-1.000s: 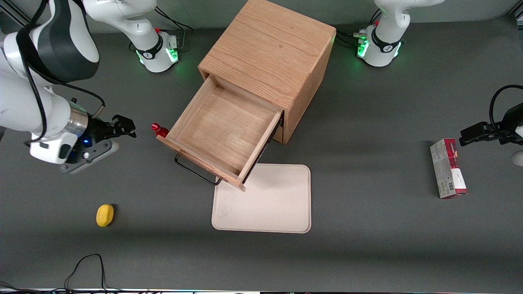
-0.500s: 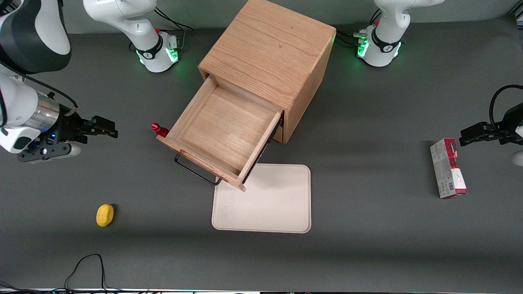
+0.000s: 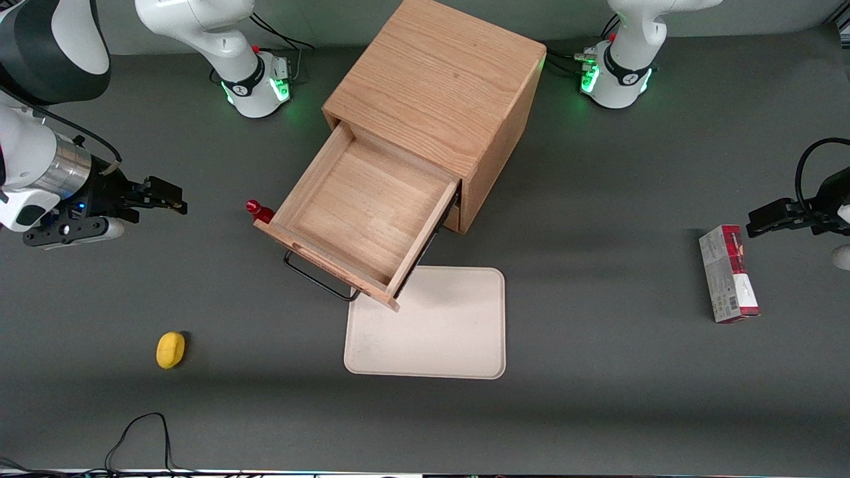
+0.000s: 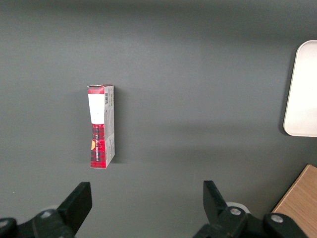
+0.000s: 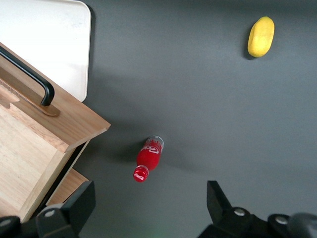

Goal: Open upper drawer

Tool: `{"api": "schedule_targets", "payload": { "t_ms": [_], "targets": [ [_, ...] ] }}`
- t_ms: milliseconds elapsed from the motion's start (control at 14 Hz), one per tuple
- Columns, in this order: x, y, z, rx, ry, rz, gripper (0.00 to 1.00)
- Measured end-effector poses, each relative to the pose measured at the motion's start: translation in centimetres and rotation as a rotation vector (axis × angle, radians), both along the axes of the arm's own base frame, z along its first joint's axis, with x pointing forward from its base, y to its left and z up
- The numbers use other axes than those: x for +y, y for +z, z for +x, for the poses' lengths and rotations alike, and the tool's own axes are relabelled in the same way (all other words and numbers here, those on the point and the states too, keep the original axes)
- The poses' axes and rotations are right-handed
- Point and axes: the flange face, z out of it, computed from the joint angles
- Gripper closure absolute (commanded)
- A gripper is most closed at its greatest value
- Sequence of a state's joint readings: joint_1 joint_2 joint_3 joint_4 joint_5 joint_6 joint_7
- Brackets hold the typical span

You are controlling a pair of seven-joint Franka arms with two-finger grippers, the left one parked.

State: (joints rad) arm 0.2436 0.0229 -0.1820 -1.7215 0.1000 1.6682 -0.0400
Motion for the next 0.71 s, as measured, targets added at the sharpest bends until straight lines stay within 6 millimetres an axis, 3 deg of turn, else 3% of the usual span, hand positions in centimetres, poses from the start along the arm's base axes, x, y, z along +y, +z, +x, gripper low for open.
{"api": "schedule_targets", "payload": {
  "t_ms": [714],
  "targets": [
    [-1.0,0.8,-0.4,-0.012,0.006,0.005,0.00]
  ]
}}
